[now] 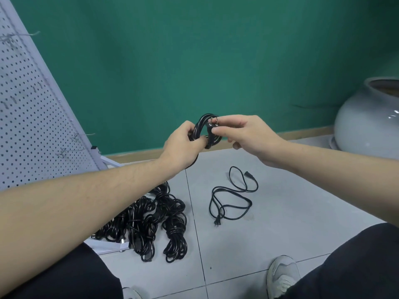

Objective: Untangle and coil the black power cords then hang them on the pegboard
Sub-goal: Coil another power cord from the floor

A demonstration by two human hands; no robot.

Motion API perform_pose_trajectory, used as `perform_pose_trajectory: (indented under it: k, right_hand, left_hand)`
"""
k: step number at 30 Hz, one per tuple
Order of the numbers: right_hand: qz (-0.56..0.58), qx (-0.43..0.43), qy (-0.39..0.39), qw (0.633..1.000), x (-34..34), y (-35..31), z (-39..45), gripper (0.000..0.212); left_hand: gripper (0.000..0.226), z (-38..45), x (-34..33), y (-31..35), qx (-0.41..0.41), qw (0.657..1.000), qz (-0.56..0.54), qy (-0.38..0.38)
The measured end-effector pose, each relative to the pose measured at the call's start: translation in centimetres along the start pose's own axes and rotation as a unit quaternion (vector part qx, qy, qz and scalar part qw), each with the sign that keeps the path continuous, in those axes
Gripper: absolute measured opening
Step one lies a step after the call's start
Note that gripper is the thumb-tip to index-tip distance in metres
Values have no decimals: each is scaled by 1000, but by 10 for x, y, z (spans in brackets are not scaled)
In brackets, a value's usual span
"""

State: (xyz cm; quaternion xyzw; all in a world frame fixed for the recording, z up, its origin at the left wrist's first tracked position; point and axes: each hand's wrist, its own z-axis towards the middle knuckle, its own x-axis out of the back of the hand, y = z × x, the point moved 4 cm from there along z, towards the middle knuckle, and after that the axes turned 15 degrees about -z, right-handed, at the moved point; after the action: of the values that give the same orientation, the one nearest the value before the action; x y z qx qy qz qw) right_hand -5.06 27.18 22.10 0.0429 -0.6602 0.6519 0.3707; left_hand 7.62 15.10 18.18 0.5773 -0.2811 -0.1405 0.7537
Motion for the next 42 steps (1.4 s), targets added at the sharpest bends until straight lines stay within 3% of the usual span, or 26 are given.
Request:
perform_pose_trajectory:
  k: [4,10,15,20,24,29,31,35,39,42]
  right_hand:
    - [56,-30,24,998,0,0,2,10]
    - [140,-117,0,983,1,-2,9,41]
    - [158,-195,-82,964,1,-1,8,39]
    - [149,-186,-144,961,7,0,6,15]
    - [141,-219,-162,952,8,5,4,26]
    - [-50,-172,-69,981,23,10,10,24]
    - [-30,-154,-39,987,20,12,12,20]
    - [72,-138,12,988,10,13,13,13]
    - [105,-83,63,989,7,8,17,16]
    - [111,-55,59,991,7,9,18,18]
  left_hand:
    - [15,-1,-1,8,-29,998,49,6]
    - [18,-4,-1,20,-66,994,79,21]
    - [27,-9,-1,20,-77,990,114,28]
    - [26,-11,-6,29,-94,992,86,16]
    - [22,-15,-9,26,-121,989,89,-9]
    - [23,-12,-14,31,-125,991,4,-38]
    - [28,-12,-15,33,-116,992,-2,-49]
    - [58,-12,-22,33,-57,993,52,-93]
    - [42,-5,-19,36,-78,994,24,-71]
    - [42,-1,-14,36,-93,994,17,-60]
